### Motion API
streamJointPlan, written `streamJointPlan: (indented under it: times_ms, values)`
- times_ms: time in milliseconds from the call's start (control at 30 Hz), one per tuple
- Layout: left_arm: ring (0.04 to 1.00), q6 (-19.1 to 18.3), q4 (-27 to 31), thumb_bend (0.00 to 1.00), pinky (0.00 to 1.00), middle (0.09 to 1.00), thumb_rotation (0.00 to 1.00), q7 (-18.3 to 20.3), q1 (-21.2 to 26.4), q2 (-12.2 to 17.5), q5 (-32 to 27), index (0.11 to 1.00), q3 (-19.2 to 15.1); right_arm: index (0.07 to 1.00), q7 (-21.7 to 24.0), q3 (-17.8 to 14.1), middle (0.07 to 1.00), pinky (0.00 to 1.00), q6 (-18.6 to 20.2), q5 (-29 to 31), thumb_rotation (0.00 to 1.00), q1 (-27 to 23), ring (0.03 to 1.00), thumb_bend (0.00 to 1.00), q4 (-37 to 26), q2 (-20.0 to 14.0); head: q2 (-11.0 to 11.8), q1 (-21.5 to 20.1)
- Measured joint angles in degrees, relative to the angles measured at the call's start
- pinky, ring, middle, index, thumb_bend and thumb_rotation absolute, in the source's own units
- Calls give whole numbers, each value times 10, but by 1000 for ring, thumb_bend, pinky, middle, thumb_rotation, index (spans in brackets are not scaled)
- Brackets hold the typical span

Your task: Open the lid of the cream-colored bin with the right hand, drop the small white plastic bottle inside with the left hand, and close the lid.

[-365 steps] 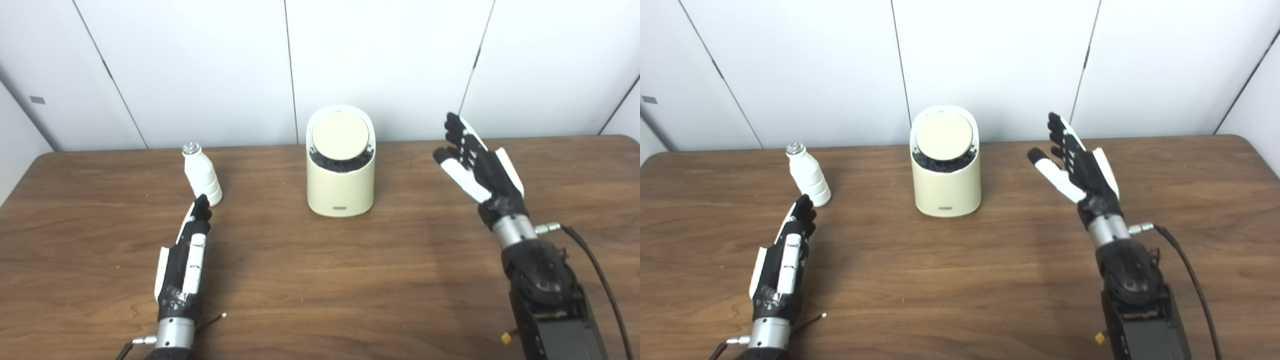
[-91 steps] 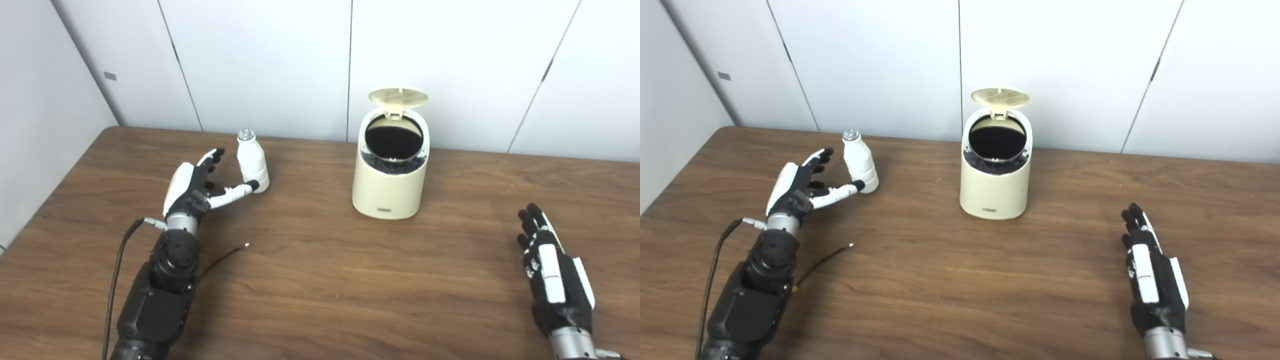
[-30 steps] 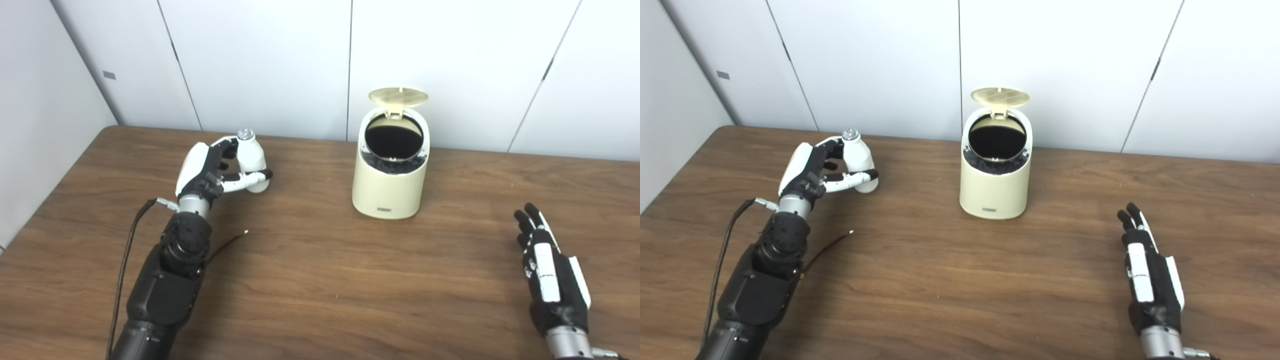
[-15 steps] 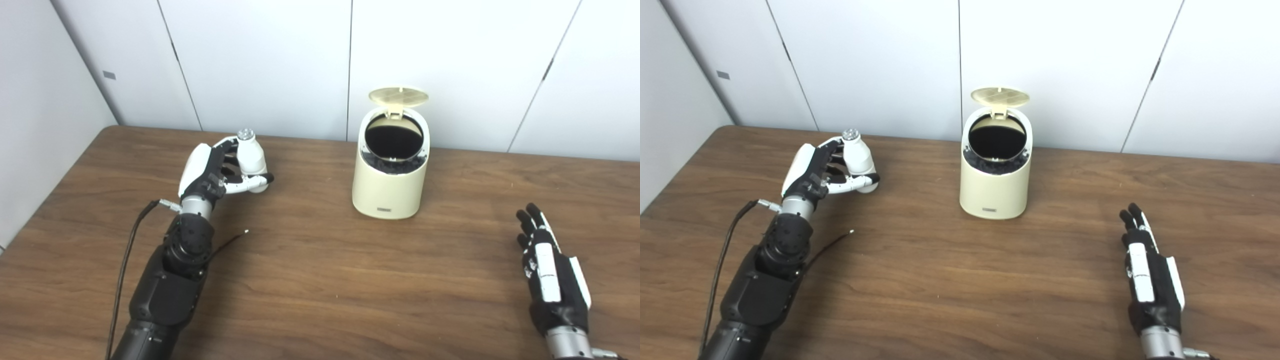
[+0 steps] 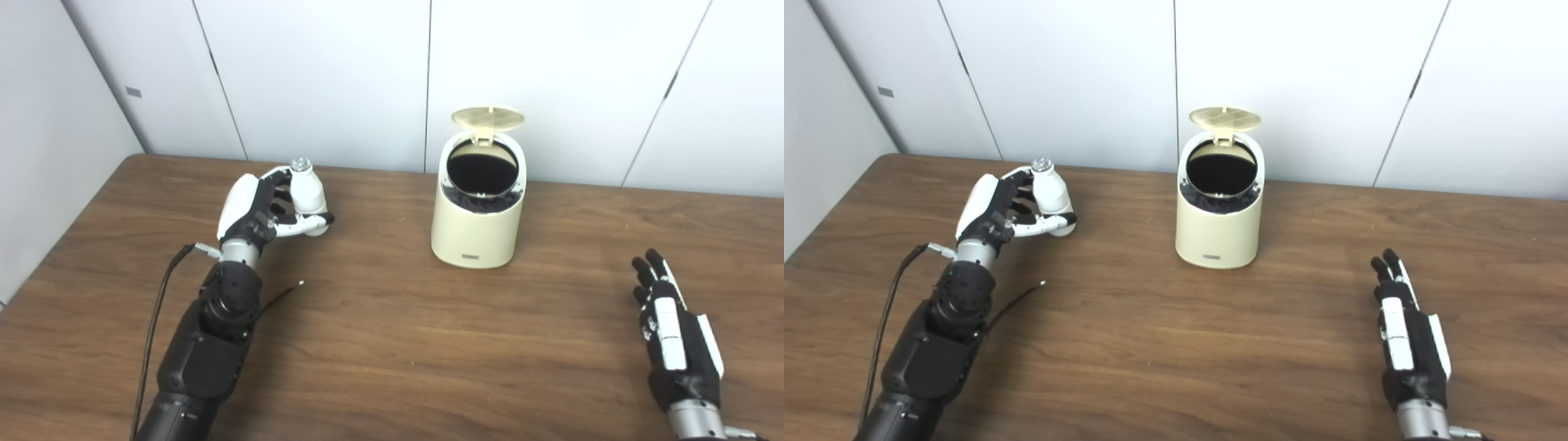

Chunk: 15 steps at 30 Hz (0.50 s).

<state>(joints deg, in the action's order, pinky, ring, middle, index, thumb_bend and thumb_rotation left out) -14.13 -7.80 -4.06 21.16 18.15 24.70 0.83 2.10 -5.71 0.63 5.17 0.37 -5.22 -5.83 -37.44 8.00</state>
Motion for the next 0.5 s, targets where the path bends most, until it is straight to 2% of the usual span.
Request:
streamJointPlan:
  times_ms: [333, 500]
  values:
    - [711, 3, -3, 807, 604, 784, 238, 0, 0, 1, 0, 803, 0, 964, 0, -1, 941, 1000, 0, 3, 866, 0, 995, 617, 1, 2, 0, 0]
    - [667, 2, -3, 787, 547, 757, 193, 0, 1, -3, -4, 787, -3, 977, 0, -2, 951, 989, 0, 11, 858, 0, 992, 629, 1, 2, 1, 1]
